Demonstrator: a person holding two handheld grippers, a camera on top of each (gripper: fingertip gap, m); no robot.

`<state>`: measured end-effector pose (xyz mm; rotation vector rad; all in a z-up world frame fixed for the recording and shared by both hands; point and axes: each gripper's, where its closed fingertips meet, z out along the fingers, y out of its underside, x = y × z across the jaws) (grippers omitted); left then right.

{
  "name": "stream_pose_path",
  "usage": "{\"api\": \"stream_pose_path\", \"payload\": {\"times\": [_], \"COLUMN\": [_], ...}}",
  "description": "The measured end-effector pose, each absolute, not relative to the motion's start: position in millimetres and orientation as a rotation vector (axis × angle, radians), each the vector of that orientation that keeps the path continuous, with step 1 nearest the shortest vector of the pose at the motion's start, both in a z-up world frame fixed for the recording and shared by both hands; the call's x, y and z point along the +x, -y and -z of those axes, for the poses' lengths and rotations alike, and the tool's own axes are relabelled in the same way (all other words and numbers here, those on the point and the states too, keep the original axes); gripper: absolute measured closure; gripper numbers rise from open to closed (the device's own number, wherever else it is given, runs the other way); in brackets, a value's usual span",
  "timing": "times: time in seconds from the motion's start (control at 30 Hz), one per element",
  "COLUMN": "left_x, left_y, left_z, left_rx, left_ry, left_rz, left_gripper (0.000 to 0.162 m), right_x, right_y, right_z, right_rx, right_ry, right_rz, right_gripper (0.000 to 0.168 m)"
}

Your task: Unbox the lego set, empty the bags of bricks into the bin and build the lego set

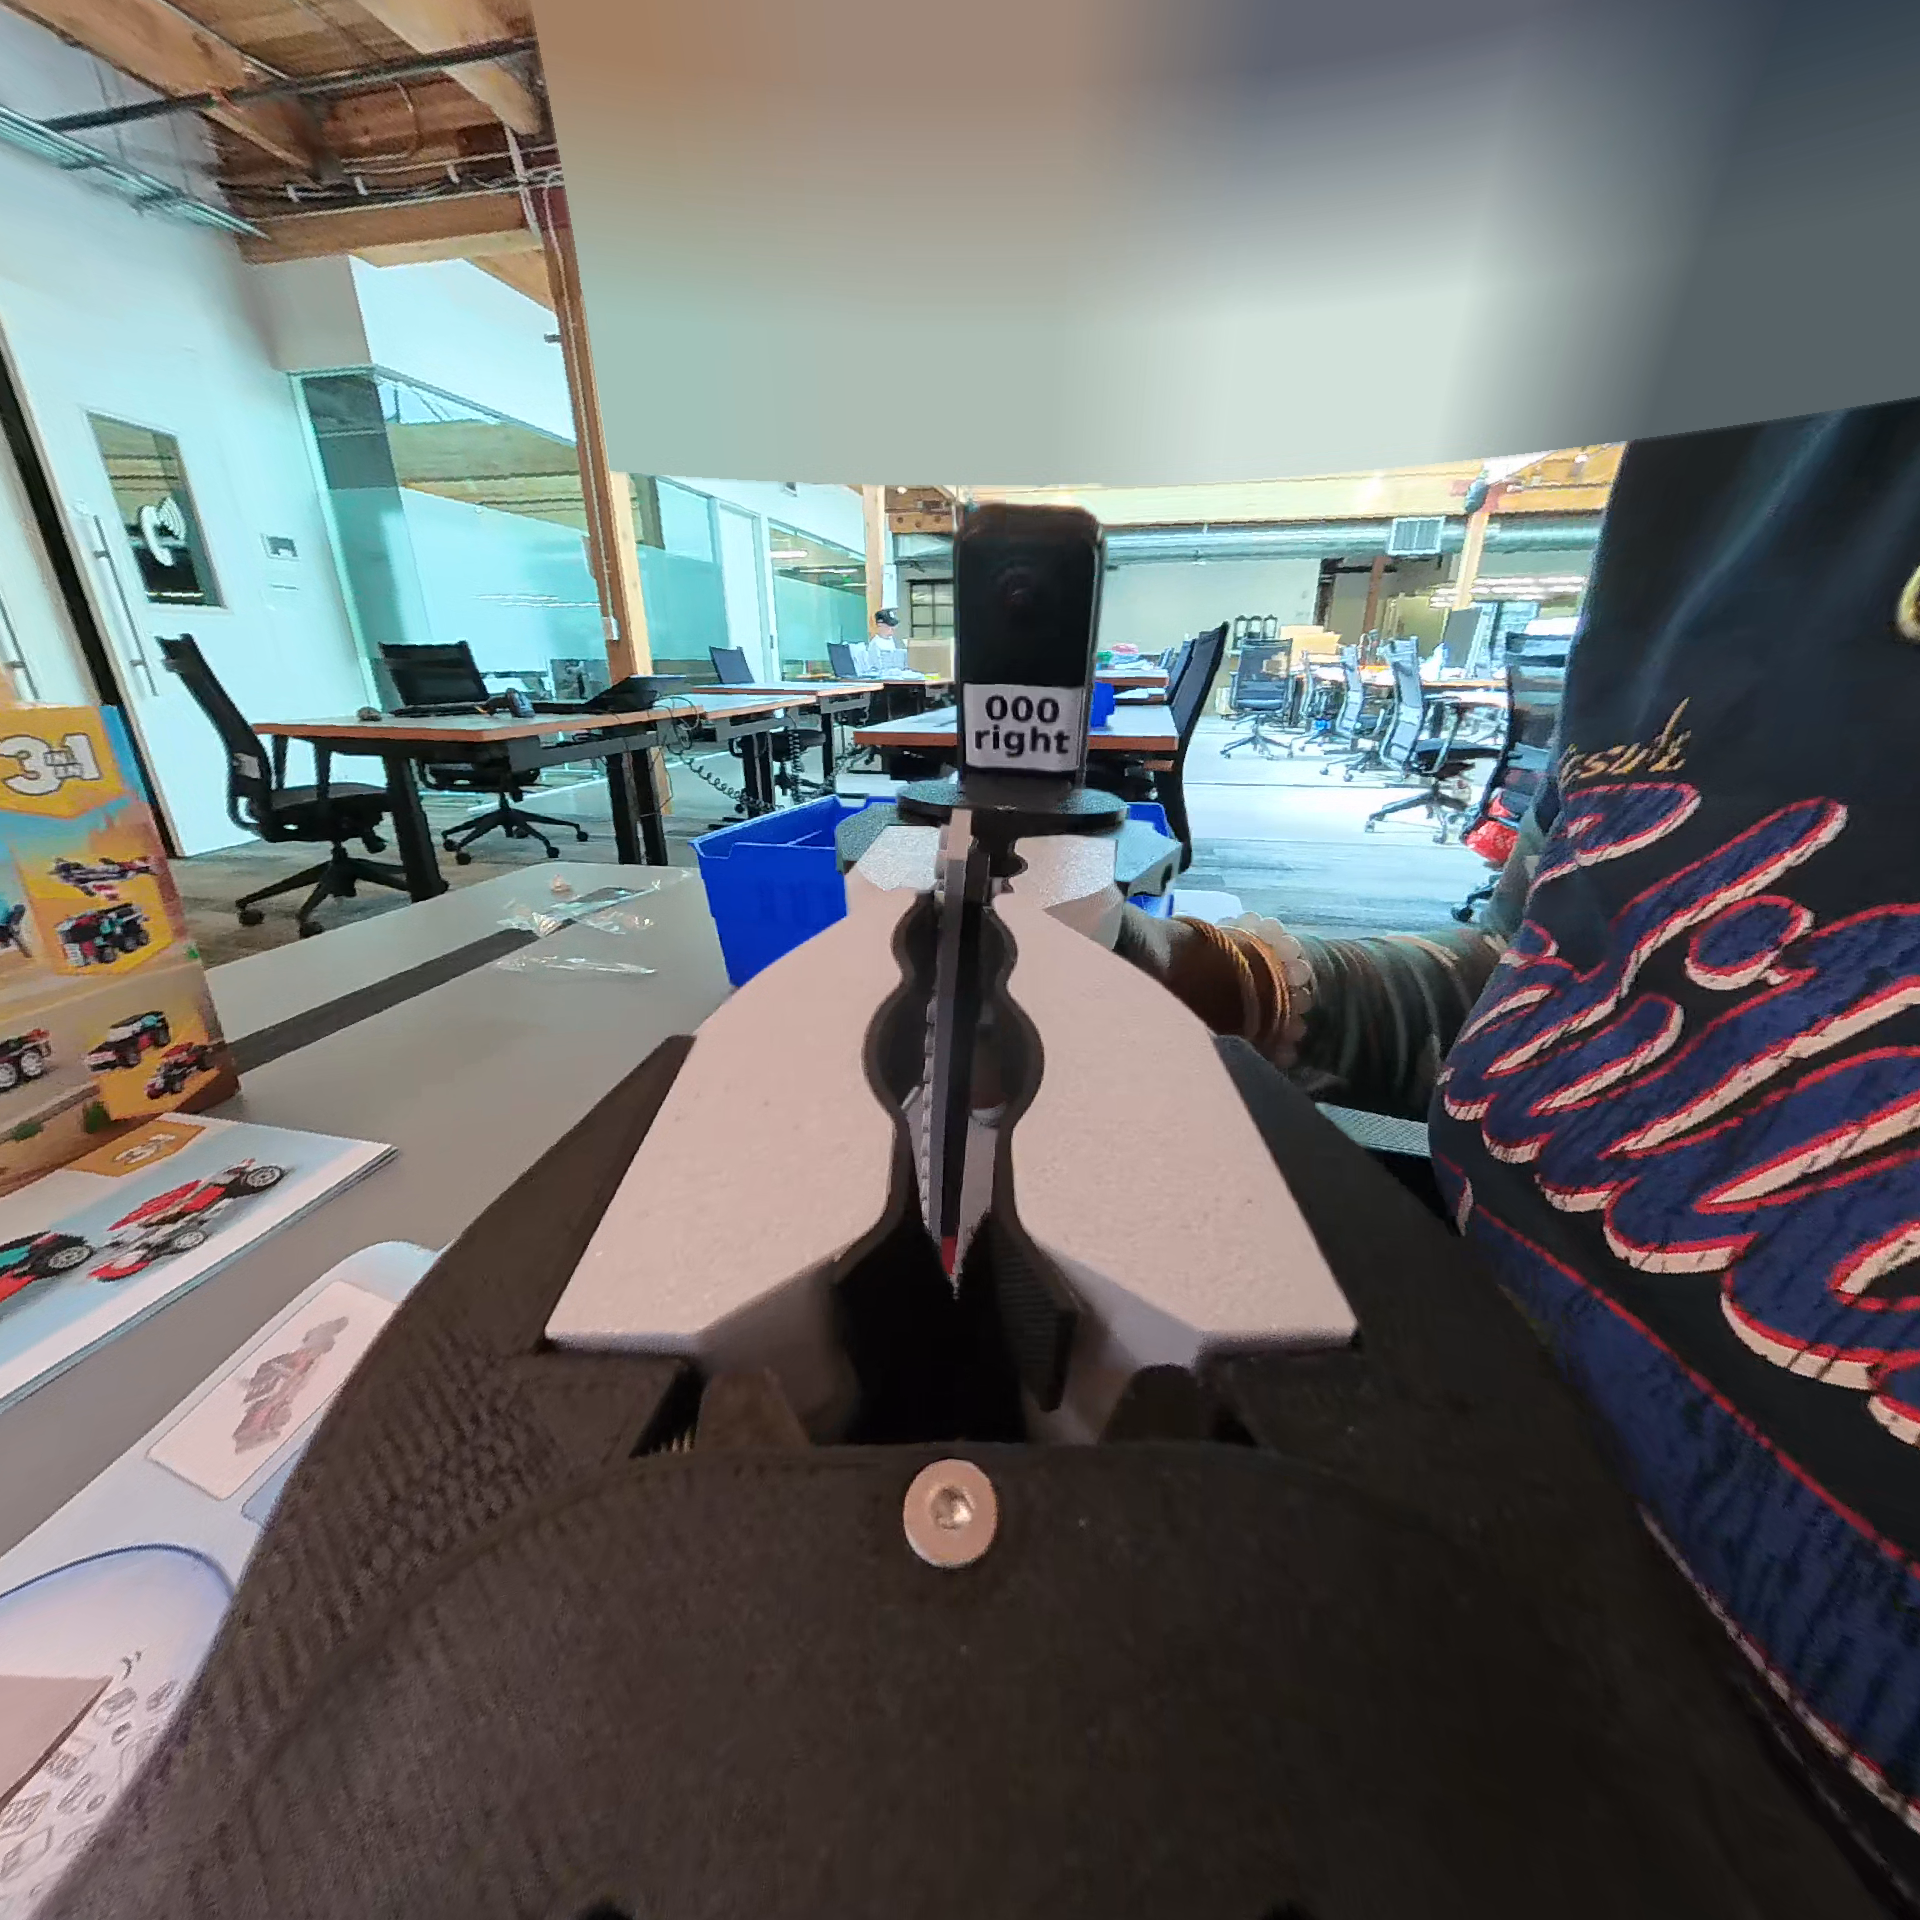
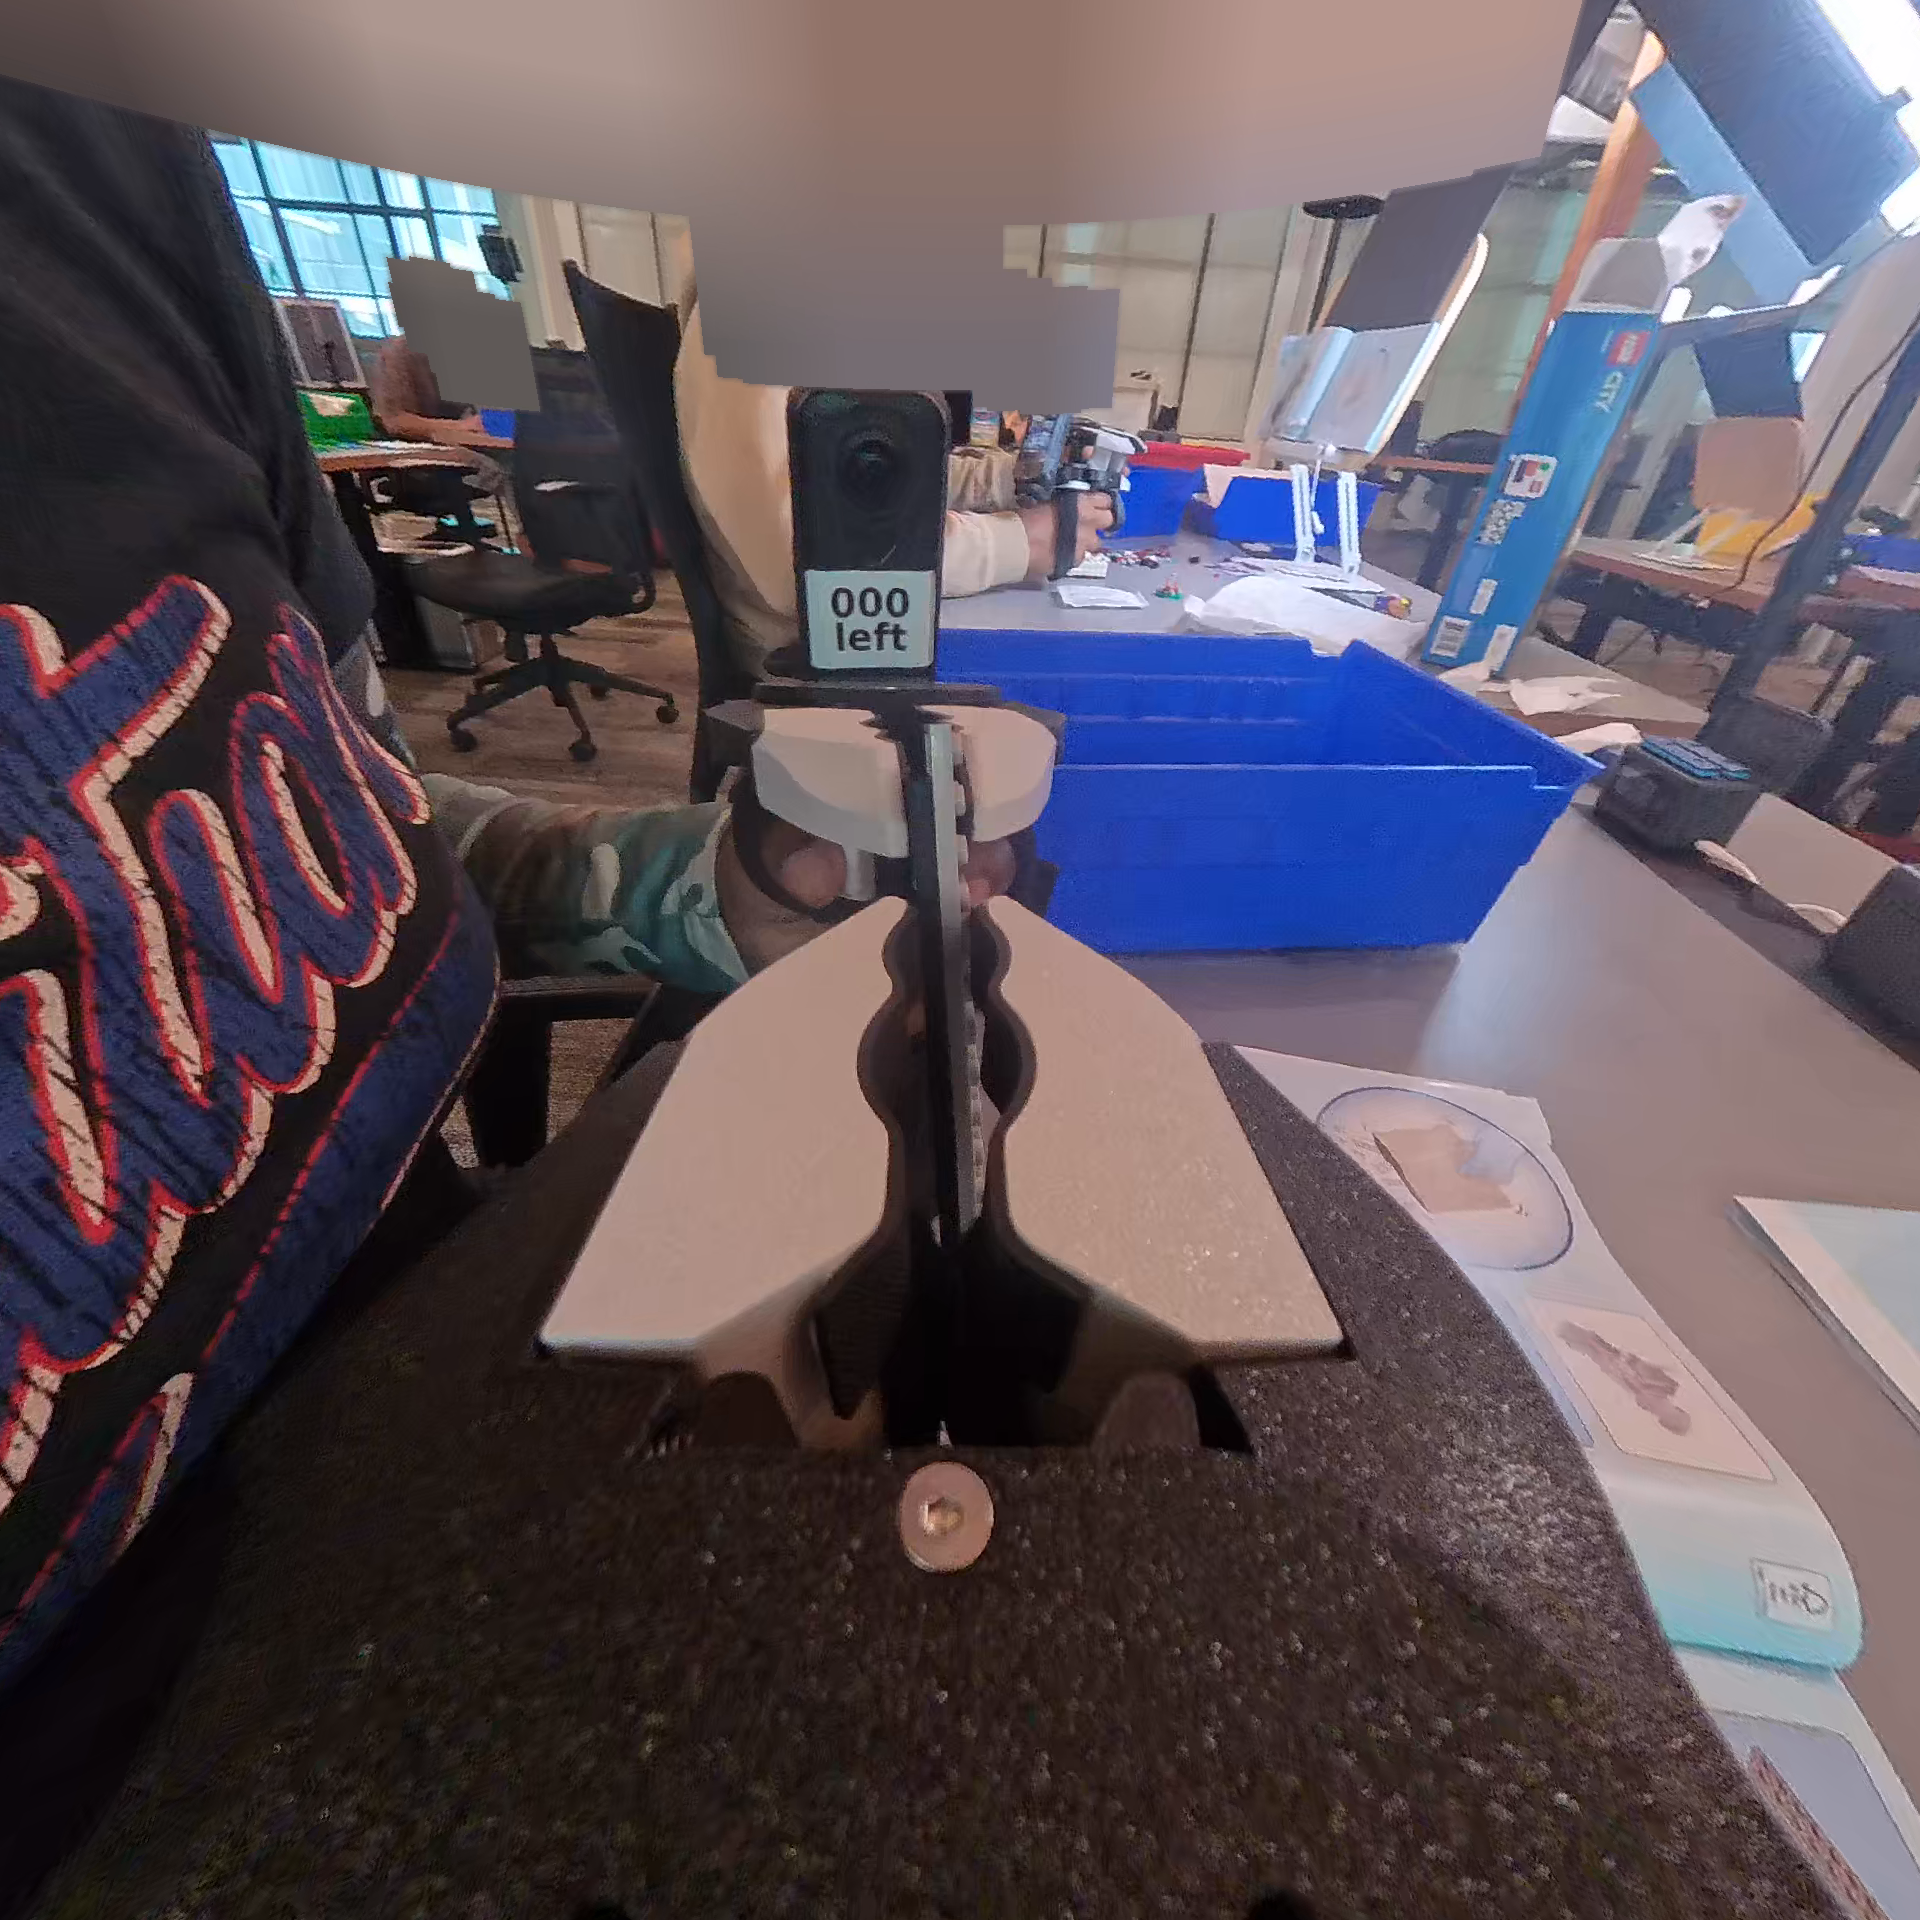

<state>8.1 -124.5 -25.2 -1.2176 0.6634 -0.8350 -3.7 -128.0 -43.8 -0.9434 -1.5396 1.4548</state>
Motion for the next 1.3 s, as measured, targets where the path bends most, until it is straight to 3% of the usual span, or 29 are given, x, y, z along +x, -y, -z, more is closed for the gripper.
{"api": "stream_pose_path", "payload": {"times": [0.3, 0.33, 0.4, 0.47, 0.63, 0.7, 0.77, 0.8, 0.87, 1.1, 1.17, 1.23, 1.3], "left_x": [7.3, 7.1, 2.4, 0.6, -1.7, -1.1, 4.2, 7.3, 12.1, 7.8, 5.4, 4.2, 4.8], "left_y": [144.5, 146.3, 149.7, 151.7, 151.4, 148.3, 147.1, 147.0, 149.2, 157.1, 158.3, 161.6, 161.8], "left_z": [16.9, 15.3, 7.5, 6.4, 8.2, 11.7, 17.1, 18.9, 19.7, 15.3, 13.5, 11.0, 11.2], "left_rx": [-1.071, -1.056, -1.009, -1.01, -1.033, -1.054, -1.074, -1.074, -1.055, -1.045, -1.033, -1.016, -1.017], "left_ry": [-0.756, -0.758, -0.729, -0.733, -0.708, -0.688, -0.706, -0.719, -0.749, -0.748, -0.73, -0.726, -0.732], "left_rz": [0.85, 0.863, 0.884, 0.884, 0.878, 0.881, 0.87, 0.857, 0.839, 0.903, 0.919, 0.943, 0.915], "left_gripper": [0.155, 0.155, 0.155, 0.155, 0.153, 0.134, 0.127, 0.127, 0.151, 0.154, 0.154, 0.154, 0.154], "right_x": [-2.1, -0.4, 1.1, 1.9, -1.1, -1.9, -3.6, -4.5, -6.3, -10.7, -11.8, -12.4, -13.1], "right_y": [146.1, 146.8, 143.9, 144.1, 141.8, 146.1, 150.2, 151.8, 154.1, 163.8, 164.5, 166.6, 164.0], "right_z": [34.3, 35.2, 46.2, 53.1, 54.5, 53.1, 52.7, 52.1, 50.5, 47.3, 52.8, 55.8, 55.4], "right_rx": [-0.83, -0.833, -0.865, -0.839, -0.846, -0.837, -0.84, -0.843, -0.863, -0.907, -0.896, -0.864, -0.85], "right_ry": [1.575, 1.589, 1.65, 1.695, 1.678, 1.669, 1.669, 1.665, 1.65, 1.657, 1.686, 1.714, 1.711], "right_rz": [-1.352, -1.382, -1.351, -1.269, -1.21, -1.225, -1.227, -1.23, -1.248, -1.358, -1.352, -1.311, -1.259], "right_gripper": [0.159, 0.158, 0.138, 0.159, 0.16, 0.16, 0.159, 0.159, 0.159, 0.159, 0.144, 0.158, 0.159]}}
